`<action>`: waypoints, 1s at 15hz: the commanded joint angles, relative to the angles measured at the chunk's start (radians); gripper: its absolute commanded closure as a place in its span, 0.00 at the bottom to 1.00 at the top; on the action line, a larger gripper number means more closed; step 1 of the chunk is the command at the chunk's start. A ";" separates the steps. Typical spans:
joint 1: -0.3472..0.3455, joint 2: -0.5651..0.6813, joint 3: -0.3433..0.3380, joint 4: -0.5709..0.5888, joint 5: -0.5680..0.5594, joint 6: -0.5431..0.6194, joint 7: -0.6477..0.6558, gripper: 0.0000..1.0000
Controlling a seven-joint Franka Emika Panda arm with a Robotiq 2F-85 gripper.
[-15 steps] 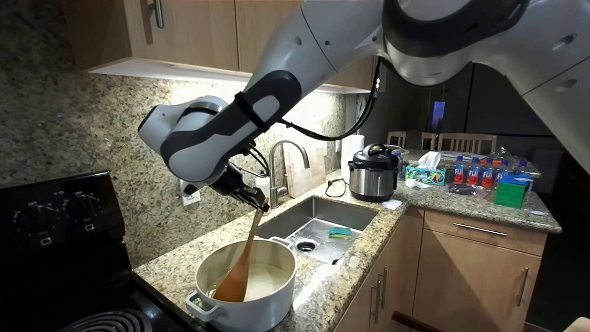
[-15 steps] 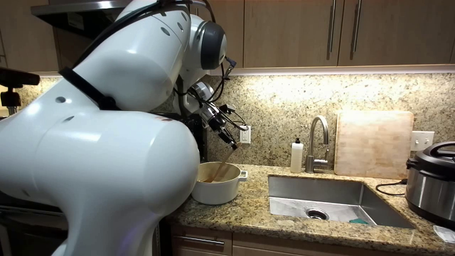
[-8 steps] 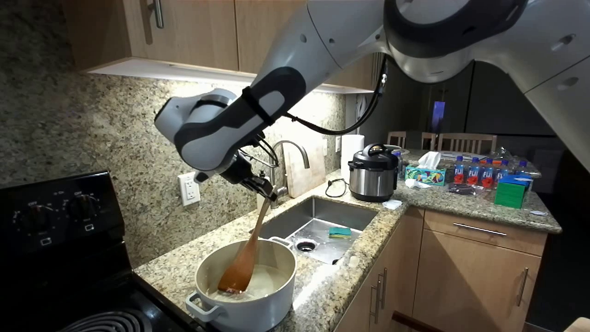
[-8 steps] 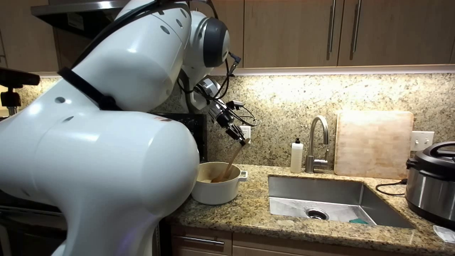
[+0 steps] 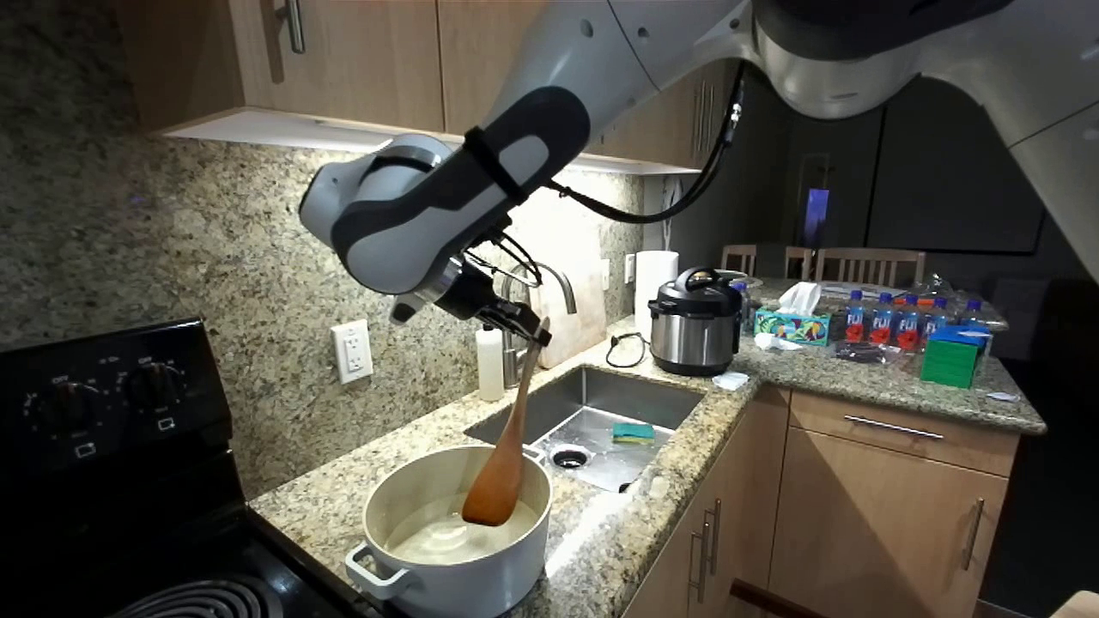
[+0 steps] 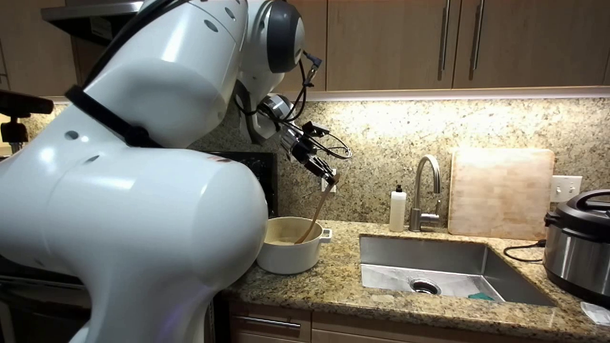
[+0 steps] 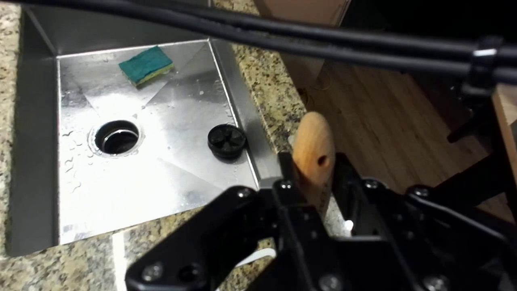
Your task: Use the wooden spatula to stir the water in the pot.
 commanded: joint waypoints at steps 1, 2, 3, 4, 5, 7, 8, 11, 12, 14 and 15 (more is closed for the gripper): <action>0.031 -0.019 0.019 -0.051 -0.065 -0.078 -0.008 0.93; 0.038 -0.010 0.027 -0.050 -0.074 -0.089 -0.015 0.93; 0.046 -0.001 0.037 -0.054 -0.086 -0.085 -0.023 0.93; 0.053 0.007 0.045 -0.057 -0.098 -0.083 -0.030 0.93; 0.059 0.016 0.056 -0.059 -0.109 -0.070 -0.042 0.93; 0.070 0.041 0.074 -0.055 -0.134 -0.050 -0.073 0.93; 0.077 0.059 0.078 -0.041 -0.143 -0.052 -0.087 0.93; 0.088 0.105 0.095 -0.008 -0.172 -0.015 -0.136 0.93; 0.092 0.119 0.097 0.009 -0.177 0.000 -0.147 0.93; 0.095 0.139 0.097 0.036 -0.177 0.028 -0.161 0.93; 0.094 0.147 0.097 0.048 -0.173 0.044 -0.162 0.93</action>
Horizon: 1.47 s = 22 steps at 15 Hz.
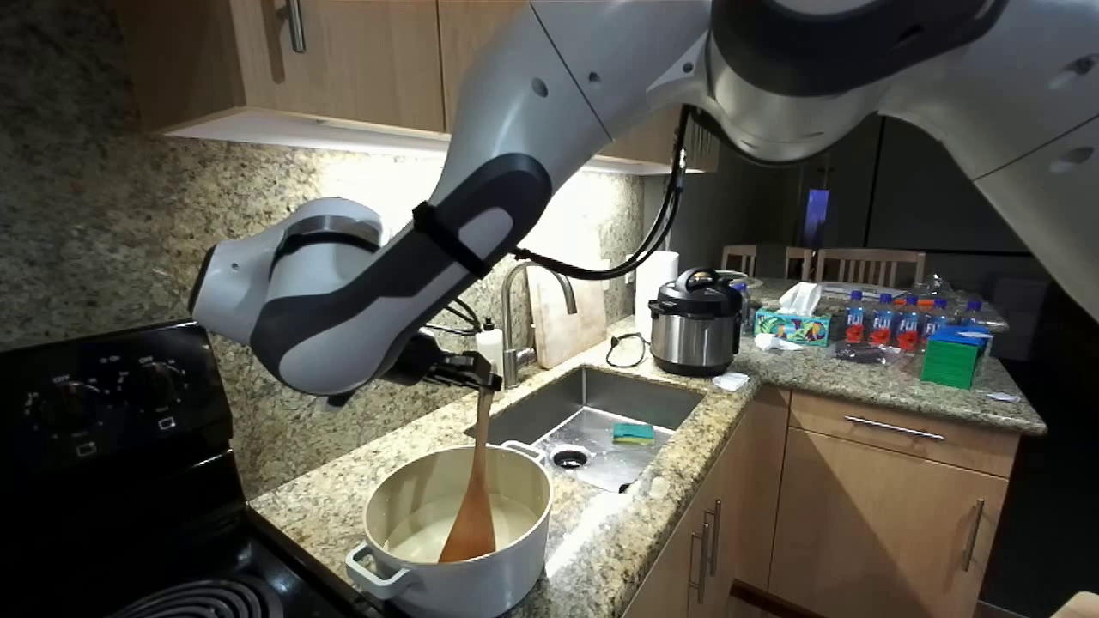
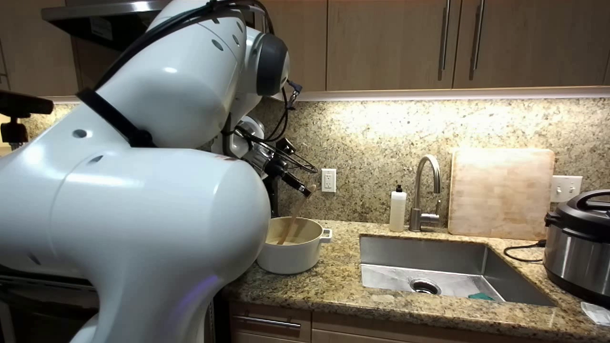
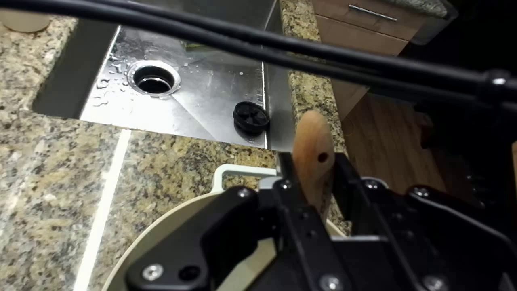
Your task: Use the wooden spatula to stir the water in the pot.
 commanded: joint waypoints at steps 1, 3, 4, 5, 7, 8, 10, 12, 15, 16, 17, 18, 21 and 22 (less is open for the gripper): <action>-0.003 0.035 0.004 0.056 -0.006 0.052 -0.027 0.93; -0.007 0.045 0.000 0.084 0.010 0.071 -0.004 0.93; -0.011 0.045 -0.003 0.095 0.020 0.078 0.013 0.93; -0.016 0.045 -0.006 0.103 0.030 0.081 0.026 0.93; -0.024 0.042 -0.014 0.113 0.051 0.088 0.052 0.93; -0.029 0.040 -0.017 0.116 0.060 0.092 0.066 0.93; -0.045 0.033 -0.023 0.116 0.089 0.098 0.086 0.93; -0.059 0.025 -0.031 0.110 0.115 0.099 0.102 0.93; -0.079 0.011 -0.043 0.096 0.144 0.085 0.118 0.93; -0.090 0.004 -0.047 0.088 0.160 0.083 0.126 0.93; -0.099 -0.004 -0.051 0.079 0.173 0.082 0.139 0.93; -0.105 -0.010 -0.055 0.072 0.184 0.080 0.151 0.93; -0.117 -0.032 -0.070 0.051 0.198 0.062 0.179 0.93; -0.119 -0.043 -0.073 0.040 0.196 0.053 0.189 0.93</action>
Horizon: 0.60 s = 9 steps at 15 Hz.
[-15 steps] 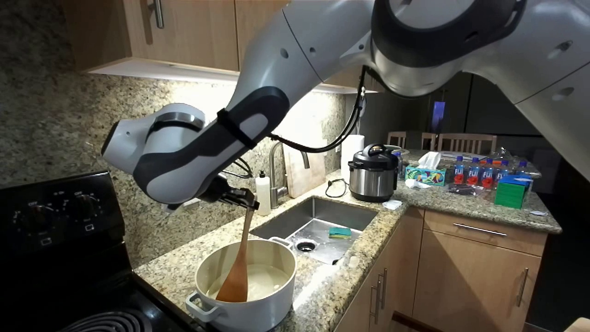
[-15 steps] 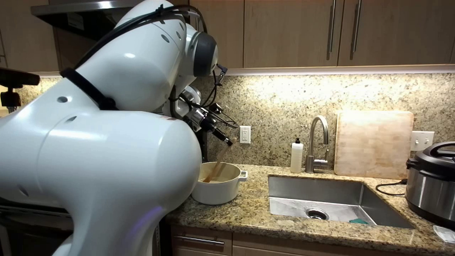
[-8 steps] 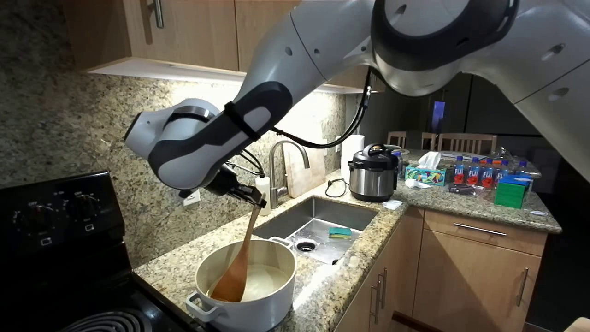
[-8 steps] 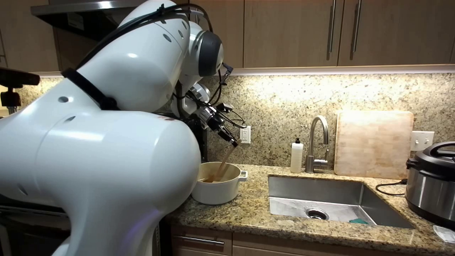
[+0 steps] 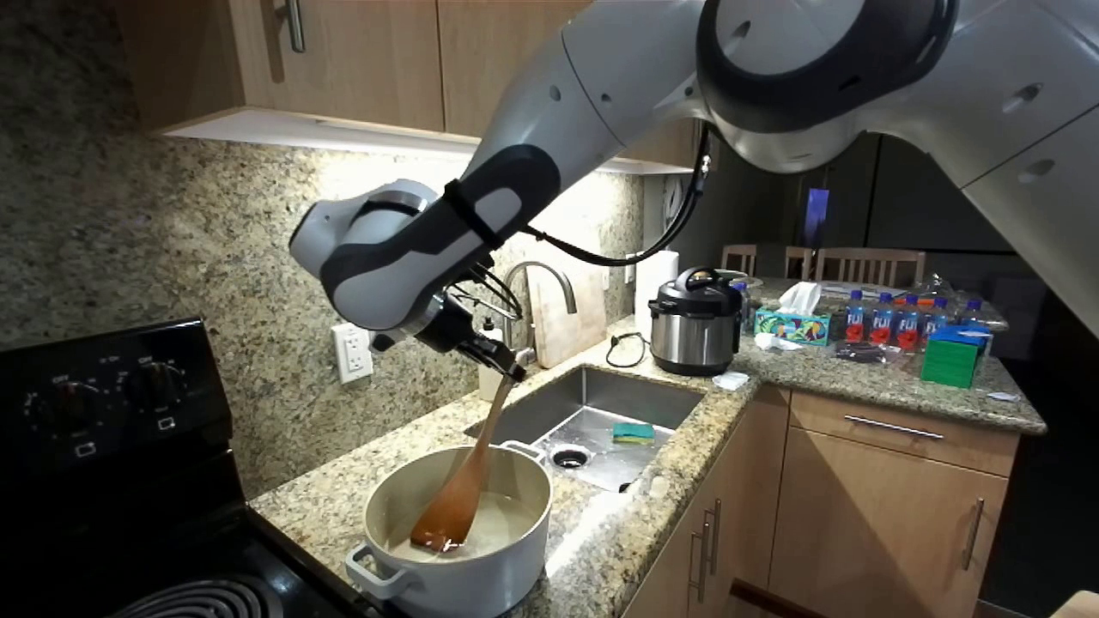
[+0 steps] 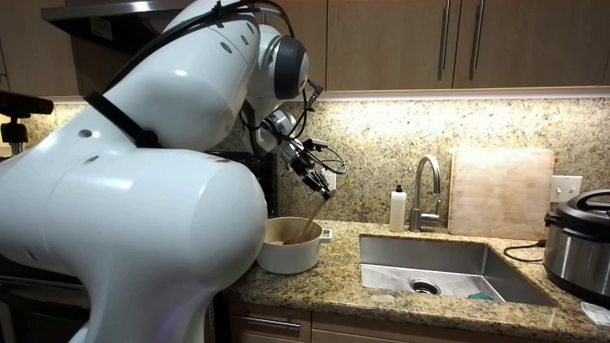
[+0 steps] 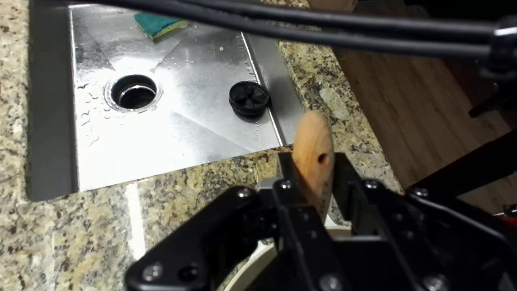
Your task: Use the wooden spatula to stir the water in the pot.
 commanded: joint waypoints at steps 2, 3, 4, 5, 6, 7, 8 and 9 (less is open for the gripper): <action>-0.015 -0.094 -0.014 -0.102 0.022 -0.033 0.063 0.93; -0.017 -0.105 -0.015 -0.114 0.022 -0.042 0.073 0.93; -0.018 -0.120 -0.014 -0.132 0.020 -0.052 0.082 0.93; -0.016 -0.132 -0.012 -0.149 0.013 -0.065 0.081 0.93; -0.014 -0.141 -0.009 -0.162 0.005 -0.077 0.067 0.93; -0.011 -0.148 -0.005 -0.173 -0.002 -0.090 0.058 0.93; -0.004 -0.145 -0.001 -0.176 -0.012 -0.107 0.036 0.93; 0.001 -0.137 0.004 -0.173 -0.019 -0.124 0.007 0.93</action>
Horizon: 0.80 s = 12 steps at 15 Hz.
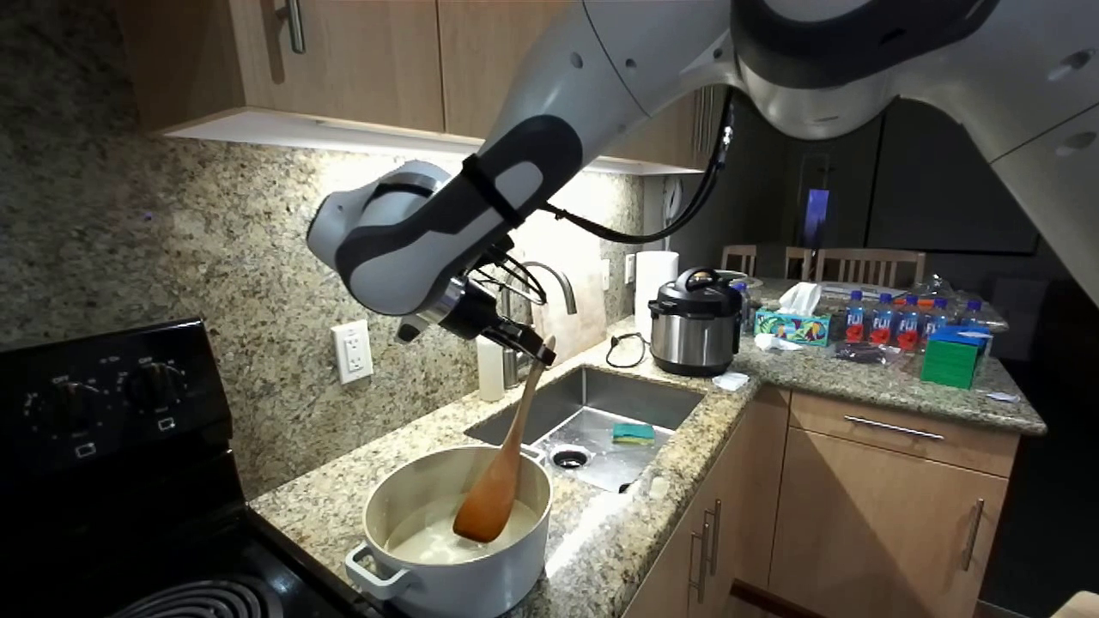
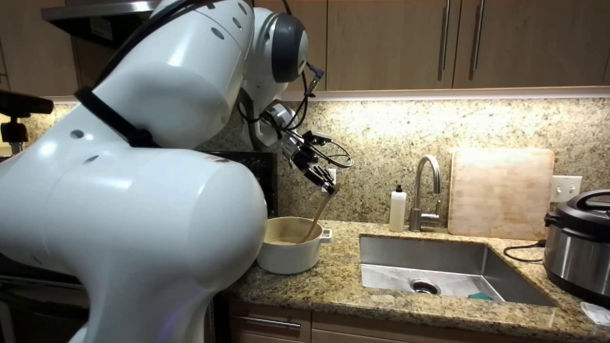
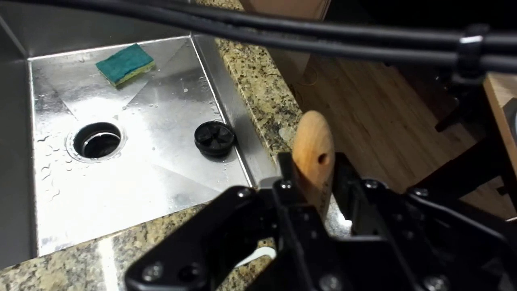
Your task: Use the wooden spatula to stir the water in the pot.
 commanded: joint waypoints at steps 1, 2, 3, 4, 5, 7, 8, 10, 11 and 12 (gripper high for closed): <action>0.014 -0.031 0.018 -0.059 -0.023 -0.049 -0.057 0.93; 0.015 -0.017 0.026 -0.052 -0.026 -0.041 -0.080 0.93; 0.017 -0.008 0.034 -0.051 -0.029 -0.026 -0.099 0.93; 0.022 0.008 0.041 -0.041 -0.033 -0.014 -0.121 0.93; 0.025 0.018 0.048 -0.036 -0.040 0.002 -0.141 0.93; 0.033 0.045 0.060 -0.016 -0.050 0.040 -0.182 0.93; 0.036 0.055 0.064 -0.008 -0.054 0.060 -0.201 0.93; 0.043 0.065 0.063 0.008 -0.053 0.094 -0.223 0.93; 0.043 0.066 0.064 0.015 -0.048 0.116 -0.226 0.93; 0.046 0.071 0.062 0.026 -0.041 0.131 -0.223 0.93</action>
